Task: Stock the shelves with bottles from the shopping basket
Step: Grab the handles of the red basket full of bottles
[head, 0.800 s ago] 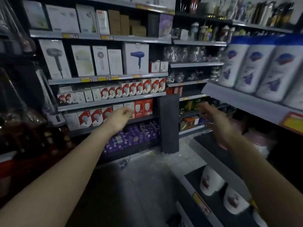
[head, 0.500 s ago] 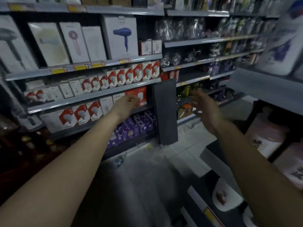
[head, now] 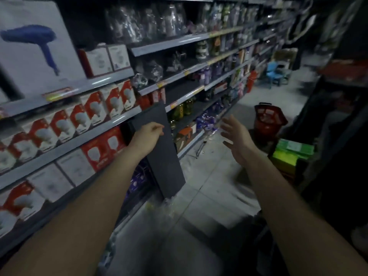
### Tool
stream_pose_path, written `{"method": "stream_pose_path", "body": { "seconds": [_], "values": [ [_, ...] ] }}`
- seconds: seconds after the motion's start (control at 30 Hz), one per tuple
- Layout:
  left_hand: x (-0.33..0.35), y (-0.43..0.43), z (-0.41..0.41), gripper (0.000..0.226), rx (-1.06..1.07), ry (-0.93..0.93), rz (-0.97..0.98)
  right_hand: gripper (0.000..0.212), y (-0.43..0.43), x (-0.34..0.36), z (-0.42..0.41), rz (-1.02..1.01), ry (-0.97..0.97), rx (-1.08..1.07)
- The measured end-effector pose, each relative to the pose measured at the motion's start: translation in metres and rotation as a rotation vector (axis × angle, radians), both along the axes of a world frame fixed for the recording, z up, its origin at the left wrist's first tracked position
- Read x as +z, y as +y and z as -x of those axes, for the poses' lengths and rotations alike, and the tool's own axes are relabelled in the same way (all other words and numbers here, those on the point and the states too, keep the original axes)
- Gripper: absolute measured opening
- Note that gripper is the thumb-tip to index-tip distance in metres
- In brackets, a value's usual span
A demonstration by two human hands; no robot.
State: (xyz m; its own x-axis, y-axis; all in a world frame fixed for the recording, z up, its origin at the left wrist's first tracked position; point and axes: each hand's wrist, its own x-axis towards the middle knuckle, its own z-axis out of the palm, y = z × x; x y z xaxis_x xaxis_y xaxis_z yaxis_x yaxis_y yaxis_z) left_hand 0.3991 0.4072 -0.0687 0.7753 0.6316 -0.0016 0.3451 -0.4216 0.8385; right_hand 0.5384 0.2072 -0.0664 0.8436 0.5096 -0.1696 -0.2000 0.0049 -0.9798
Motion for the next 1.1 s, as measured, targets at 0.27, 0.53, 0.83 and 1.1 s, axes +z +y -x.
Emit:
{"method": "stream_pose_path", "body": {
  "seconds": [0.27, 0.53, 0.83, 1.1],
  "values": [
    [-0.017, 0.094, -0.173, 0.032, -0.254, 0.021, 0.056, 0.043, 0.045, -0.015, -0.112, -0.021, 0.041, -0.3],
    [-0.024, 0.124, -0.341, 0.03, -0.455, 0.0, 0.107, 0.05, 0.064, -0.014, -0.205, 0.052, 0.023, -0.537],
    [-0.05, 0.144, -0.568, 0.029, -0.49, -0.016, 0.198, 0.052, 0.067, -0.039, -0.398, 0.103, 0.013, -0.645],
    [-0.049, 0.169, -0.762, 0.032, -0.511, -0.006, 0.184, 0.054, 0.089, -0.04, -0.6, 0.099, 0.033, -0.658]
  ]
}}
